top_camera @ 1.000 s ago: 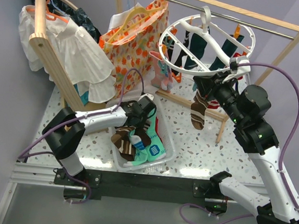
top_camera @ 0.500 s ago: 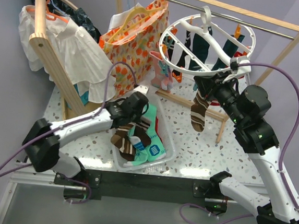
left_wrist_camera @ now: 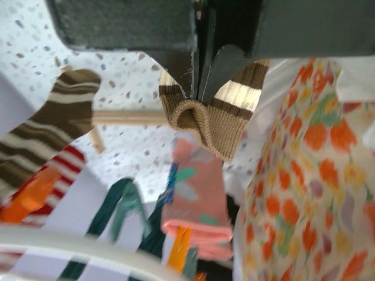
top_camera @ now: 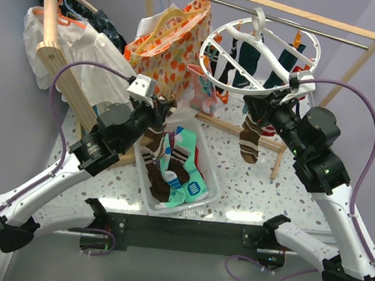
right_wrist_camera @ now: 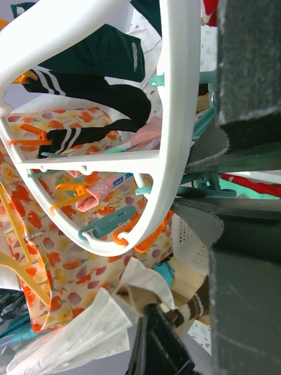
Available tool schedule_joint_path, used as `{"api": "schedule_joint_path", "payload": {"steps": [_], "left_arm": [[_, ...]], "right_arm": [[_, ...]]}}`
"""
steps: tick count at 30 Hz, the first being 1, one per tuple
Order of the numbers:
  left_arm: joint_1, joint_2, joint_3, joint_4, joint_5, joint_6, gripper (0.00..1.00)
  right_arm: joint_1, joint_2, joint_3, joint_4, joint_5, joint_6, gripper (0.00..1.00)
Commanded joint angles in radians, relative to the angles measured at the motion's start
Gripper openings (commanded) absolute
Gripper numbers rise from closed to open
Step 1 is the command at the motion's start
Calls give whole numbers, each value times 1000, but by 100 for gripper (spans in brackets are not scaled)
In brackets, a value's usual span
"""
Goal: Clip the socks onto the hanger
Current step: Pick up the sock from the bin, then clamp the sock onto the hanger.
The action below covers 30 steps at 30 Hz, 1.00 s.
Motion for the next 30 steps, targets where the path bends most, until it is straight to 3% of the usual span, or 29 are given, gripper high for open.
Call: {"api": "schedule_joint_path", "payload": {"steps": [1,9,18,30], "left_arm": [[6,-3,79,235,152,72,0],[-18,81,142,416,353,63,0],[-179,230,87,511,287,124,0],[-216,391,148,500,258,87,0]], "right_arm": [[2,9,31,-7,-17,4,11],[0,9,35,-5,-14,12,10],[2,0,29,15,-19,26,10],[2,-18,25,30,-39,27,10]]}}
